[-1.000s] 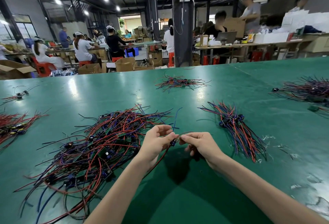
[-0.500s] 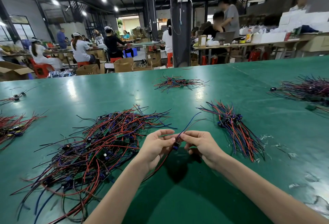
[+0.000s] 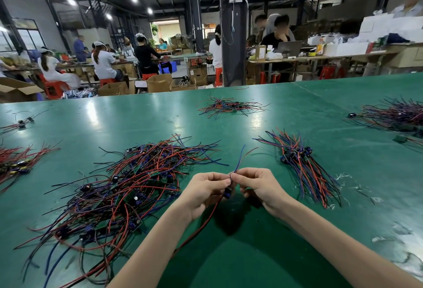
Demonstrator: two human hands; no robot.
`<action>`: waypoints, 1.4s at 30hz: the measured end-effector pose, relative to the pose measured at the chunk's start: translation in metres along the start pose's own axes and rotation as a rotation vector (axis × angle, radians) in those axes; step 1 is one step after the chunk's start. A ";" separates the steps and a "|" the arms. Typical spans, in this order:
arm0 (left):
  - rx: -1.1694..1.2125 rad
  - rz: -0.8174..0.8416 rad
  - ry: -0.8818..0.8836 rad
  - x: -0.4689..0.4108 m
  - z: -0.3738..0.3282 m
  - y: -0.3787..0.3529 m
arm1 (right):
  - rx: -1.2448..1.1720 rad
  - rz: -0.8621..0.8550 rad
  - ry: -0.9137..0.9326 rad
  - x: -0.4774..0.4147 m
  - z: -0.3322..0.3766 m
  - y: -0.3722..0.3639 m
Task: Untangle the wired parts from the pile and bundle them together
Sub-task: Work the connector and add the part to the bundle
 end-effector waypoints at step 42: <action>-0.105 0.044 -0.078 0.002 0.003 -0.009 | 0.023 -0.049 0.097 -0.001 0.006 0.002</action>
Point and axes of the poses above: each hand's wrist, its own x-axis away from the middle knuckle, its own y-axis out of the back of the hand, z = x × y, the point moved 5 cm from there along -x, towards the middle knuckle, and after that the axes turned 1 degree about -z, right-handed, at the moved point
